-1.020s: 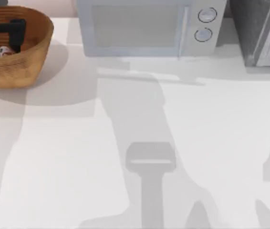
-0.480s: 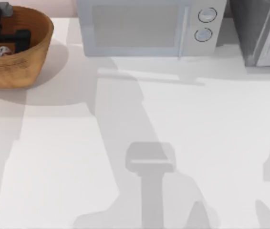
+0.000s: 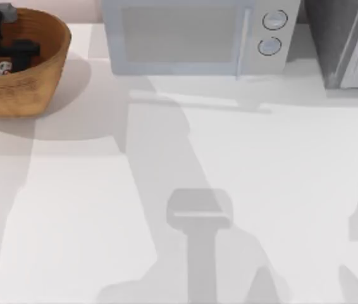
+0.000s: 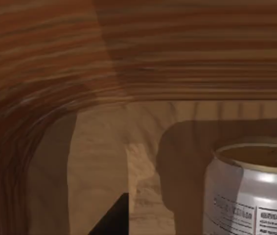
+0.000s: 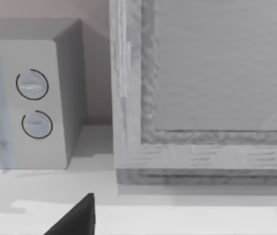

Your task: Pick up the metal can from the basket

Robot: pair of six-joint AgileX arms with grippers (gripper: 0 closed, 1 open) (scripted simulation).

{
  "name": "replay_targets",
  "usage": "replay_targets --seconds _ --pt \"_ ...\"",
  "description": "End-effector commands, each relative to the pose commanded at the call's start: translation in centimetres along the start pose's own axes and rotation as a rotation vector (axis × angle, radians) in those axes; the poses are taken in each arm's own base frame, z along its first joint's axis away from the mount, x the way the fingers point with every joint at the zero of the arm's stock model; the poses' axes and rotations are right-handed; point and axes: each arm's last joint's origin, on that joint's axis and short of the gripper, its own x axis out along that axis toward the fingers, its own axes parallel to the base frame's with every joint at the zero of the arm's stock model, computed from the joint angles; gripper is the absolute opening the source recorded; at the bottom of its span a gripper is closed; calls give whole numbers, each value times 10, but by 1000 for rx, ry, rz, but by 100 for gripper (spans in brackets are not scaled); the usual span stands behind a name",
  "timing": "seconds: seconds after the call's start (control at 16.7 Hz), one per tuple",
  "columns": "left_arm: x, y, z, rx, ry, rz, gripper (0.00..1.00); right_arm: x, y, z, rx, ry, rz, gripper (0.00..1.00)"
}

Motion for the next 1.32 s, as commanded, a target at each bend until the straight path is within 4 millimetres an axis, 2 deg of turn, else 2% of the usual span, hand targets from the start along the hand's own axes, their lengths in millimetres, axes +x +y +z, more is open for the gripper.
replay_targets --seconds 0.42,0.9,0.96,1.14,1.32 --pt "0 0 0 0 0 0 2 0 0 0 0 0 0 100" --pt "0 0 0 0 0 0 0 0 0 0 0 0 0 100" --pt "-19 0 2 -2 -35 11 0 0 0 0 0 0 0 100" --pt "-27 0 1 -3 -58 13 0 0 0 0 0 0 0 100" --pt "-60 -4 -5 0 -141 20 0 0 0 0 0 0 0 100"
